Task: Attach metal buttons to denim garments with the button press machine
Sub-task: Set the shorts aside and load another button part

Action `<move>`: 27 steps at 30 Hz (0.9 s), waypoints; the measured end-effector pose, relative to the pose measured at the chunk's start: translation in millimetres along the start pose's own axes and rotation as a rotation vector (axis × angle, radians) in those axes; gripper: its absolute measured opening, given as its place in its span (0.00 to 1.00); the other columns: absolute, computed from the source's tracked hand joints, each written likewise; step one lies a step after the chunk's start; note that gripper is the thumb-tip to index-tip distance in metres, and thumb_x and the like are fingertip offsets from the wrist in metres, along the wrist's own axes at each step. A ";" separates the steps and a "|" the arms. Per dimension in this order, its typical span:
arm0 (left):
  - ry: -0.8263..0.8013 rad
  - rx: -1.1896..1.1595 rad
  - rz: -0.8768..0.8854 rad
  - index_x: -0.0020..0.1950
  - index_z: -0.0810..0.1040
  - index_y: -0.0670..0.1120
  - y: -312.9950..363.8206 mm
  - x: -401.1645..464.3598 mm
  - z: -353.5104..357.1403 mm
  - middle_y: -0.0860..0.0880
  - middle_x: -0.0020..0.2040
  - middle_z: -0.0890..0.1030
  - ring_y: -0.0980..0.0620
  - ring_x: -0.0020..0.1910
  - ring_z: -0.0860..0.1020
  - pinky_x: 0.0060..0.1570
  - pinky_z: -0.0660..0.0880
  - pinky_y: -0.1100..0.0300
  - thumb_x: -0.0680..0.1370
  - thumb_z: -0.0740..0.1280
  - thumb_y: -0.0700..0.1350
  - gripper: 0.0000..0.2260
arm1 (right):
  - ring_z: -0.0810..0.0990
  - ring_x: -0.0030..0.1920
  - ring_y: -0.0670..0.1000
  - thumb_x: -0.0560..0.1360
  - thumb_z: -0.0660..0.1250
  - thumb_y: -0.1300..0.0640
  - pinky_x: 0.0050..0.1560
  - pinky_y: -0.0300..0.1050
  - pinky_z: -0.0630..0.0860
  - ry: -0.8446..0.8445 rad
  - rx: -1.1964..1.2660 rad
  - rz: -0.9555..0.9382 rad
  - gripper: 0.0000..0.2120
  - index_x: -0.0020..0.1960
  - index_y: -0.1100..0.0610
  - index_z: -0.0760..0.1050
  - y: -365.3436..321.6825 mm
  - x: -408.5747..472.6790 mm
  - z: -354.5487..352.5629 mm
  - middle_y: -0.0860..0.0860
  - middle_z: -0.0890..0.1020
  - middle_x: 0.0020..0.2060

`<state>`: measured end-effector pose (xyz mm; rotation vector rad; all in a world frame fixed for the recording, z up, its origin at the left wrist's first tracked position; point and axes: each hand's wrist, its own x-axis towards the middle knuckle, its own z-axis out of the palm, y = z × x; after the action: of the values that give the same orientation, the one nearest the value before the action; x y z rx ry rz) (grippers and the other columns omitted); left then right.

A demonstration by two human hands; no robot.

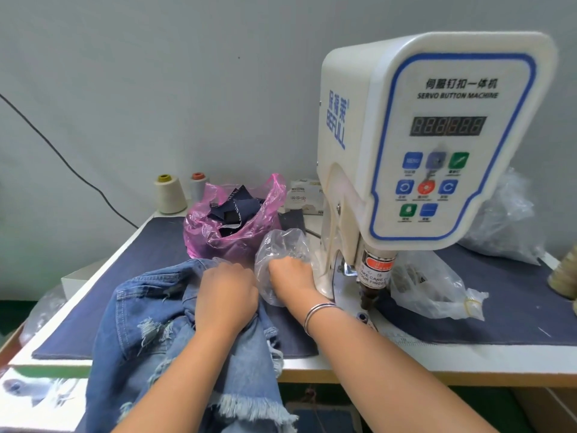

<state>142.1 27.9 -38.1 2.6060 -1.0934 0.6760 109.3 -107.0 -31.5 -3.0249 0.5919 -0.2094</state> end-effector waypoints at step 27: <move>0.005 0.036 0.003 0.37 0.79 0.46 -1.1 1.1 8.4 0.50 0.36 0.78 0.46 0.40 0.75 0.48 0.69 0.51 0.72 0.65 0.44 0.06 | 0.75 0.33 0.41 0.76 0.65 0.49 0.34 0.32 0.72 0.203 0.665 0.011 0.02 0.45 0.44 0.76 53.0 -178.1 -40.3 0.43 0.74 0.27</move>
<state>146.3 24.8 -44.9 2.6321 -1.0934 0.7082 -79.5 -89.6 -17.6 -2.3704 0.4346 -0.5851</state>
